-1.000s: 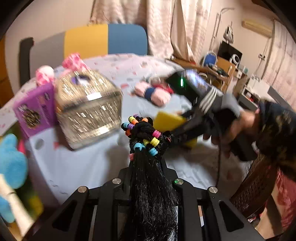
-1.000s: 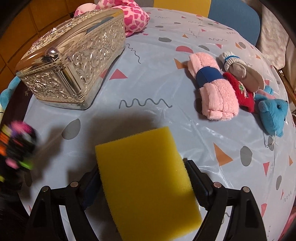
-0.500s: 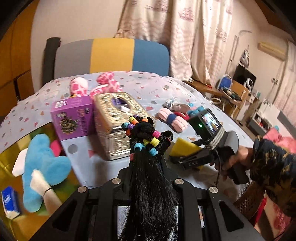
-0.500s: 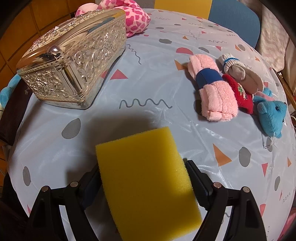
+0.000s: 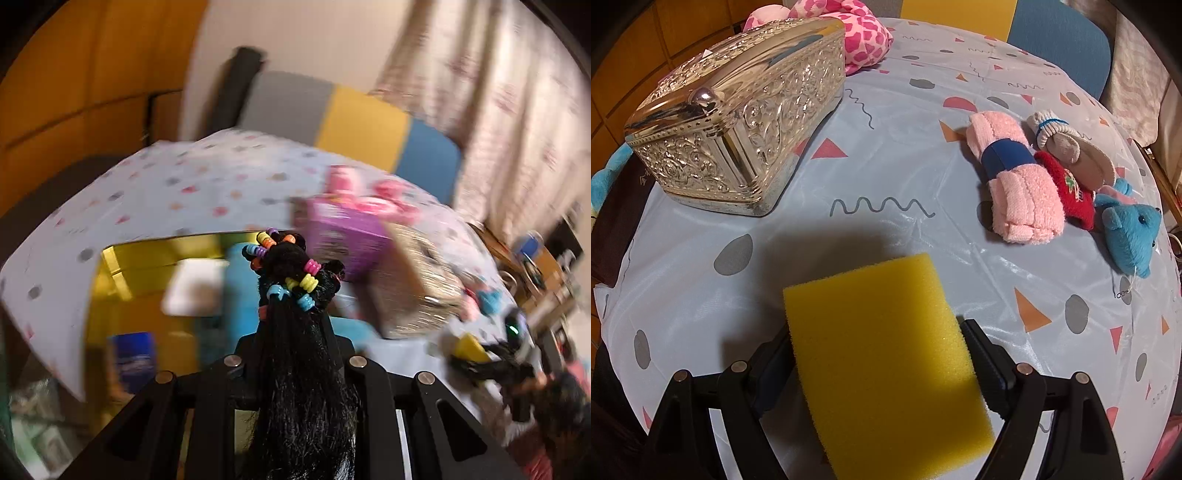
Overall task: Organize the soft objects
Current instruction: 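Carry the black-haired doll into the gold tray and open the left gripper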
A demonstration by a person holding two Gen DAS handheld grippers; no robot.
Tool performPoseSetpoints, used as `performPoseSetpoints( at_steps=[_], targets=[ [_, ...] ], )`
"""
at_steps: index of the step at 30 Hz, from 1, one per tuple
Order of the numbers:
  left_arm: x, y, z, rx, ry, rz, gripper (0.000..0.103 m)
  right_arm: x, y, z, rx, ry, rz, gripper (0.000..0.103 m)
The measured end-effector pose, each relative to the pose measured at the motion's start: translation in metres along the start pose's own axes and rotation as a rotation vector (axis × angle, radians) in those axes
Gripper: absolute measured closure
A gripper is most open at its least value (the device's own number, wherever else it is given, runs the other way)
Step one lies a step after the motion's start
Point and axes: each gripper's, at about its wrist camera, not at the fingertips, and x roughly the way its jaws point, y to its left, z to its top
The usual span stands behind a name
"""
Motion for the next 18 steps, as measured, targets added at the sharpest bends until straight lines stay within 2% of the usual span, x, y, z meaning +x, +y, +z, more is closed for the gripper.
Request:
performPoseSetpoints(
  at_steps=[4,9,11,14,16,18],
  targets=[
    [0.015,0.063,0.011,-0.132,0.05,0.075,0.081,-0.002,0.002,-0.001,-0.003,0.001,-0.004,0.017],
    [0.043,0.119,0.019,-0.32,0.101,0.13,0.08,-0.005,0.004,-0.002,-0.003,0.001,-0.004,0.017],
    [0.053,0.131,0.023,-0.337,0.107,0.145,0.08,-0.005,0.003,-0.002,-0.004,0.002,-0.003,0.017],
    [0.069,0.149,0.027,-0.387,0.134,0.198,0.069,-0.004,0.003,-0.002,-0.004,0.002,-0.003,0.017],
    [0.08,0.157,0.028,-0.38,0.158,0.258,0.064,-0.005,0.003,-0.002,-0.003,0.002,-0.002,0.017],
    [0.084,0.16,0.029,-0.359,0.158,0.268,0.061,-0.004,0.003,-0.002,-0.003,0.002,-0.002,0.017]
  ],
)
